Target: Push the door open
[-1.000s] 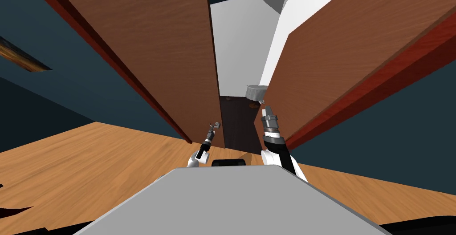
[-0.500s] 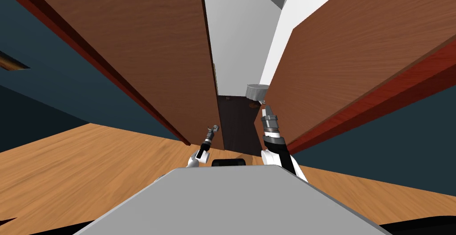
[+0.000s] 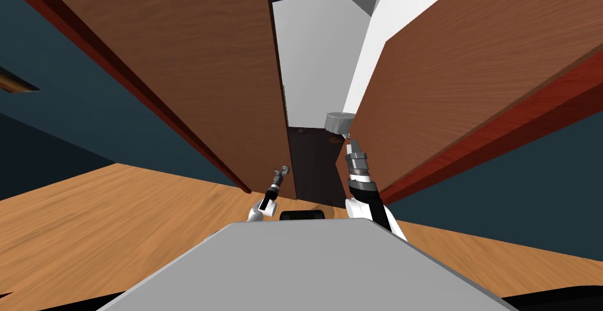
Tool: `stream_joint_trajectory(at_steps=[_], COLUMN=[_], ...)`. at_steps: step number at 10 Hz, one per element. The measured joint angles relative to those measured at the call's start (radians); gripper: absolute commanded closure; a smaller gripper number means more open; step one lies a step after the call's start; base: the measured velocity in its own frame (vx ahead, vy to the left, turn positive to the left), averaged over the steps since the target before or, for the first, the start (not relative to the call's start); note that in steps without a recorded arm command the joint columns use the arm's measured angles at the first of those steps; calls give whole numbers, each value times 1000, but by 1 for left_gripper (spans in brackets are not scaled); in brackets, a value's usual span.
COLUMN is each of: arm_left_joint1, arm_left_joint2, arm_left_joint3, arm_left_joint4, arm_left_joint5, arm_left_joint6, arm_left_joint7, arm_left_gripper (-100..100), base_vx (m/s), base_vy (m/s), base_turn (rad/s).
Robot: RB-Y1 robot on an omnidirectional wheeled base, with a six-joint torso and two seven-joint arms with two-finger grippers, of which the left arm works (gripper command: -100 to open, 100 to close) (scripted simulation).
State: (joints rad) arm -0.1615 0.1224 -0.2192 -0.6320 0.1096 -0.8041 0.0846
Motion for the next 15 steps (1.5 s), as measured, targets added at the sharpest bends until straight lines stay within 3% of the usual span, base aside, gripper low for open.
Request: stream_joint_trajectory(at_steps=[2,3,4,6,8,9,12,13,15], arm_left_joint1=[18,7,2,-18,-14,9,-15,1,7], arm_left_joint2=[-1,0,-3,-8,-7,-6,-12,-10,-7], arm_left_joint3=[12,20,31,51,60,70,107,113,139], arm_left_joint4=[-19,-5,-1,45,22,-13,55,22,8], arm_left_joint5=[4,8,11,19,22,25,39,41,50], arm_left_joint6=[18,15,12,-17,-6,15,-18,-6,10], arm_left_joint7=[-8,-8,-12,-19,-26,-32,-45,-50,-61], arm_left_gripper=[100,100,100,100,100,100,100,100,100], base_vx=[169,146,181,168,97,192,153,150,190], base_vy=[-80,-61,-62,-85,-33,-97,-80,-78,-137], base_turn=[29,43,25,46,18,81,51,56,73])
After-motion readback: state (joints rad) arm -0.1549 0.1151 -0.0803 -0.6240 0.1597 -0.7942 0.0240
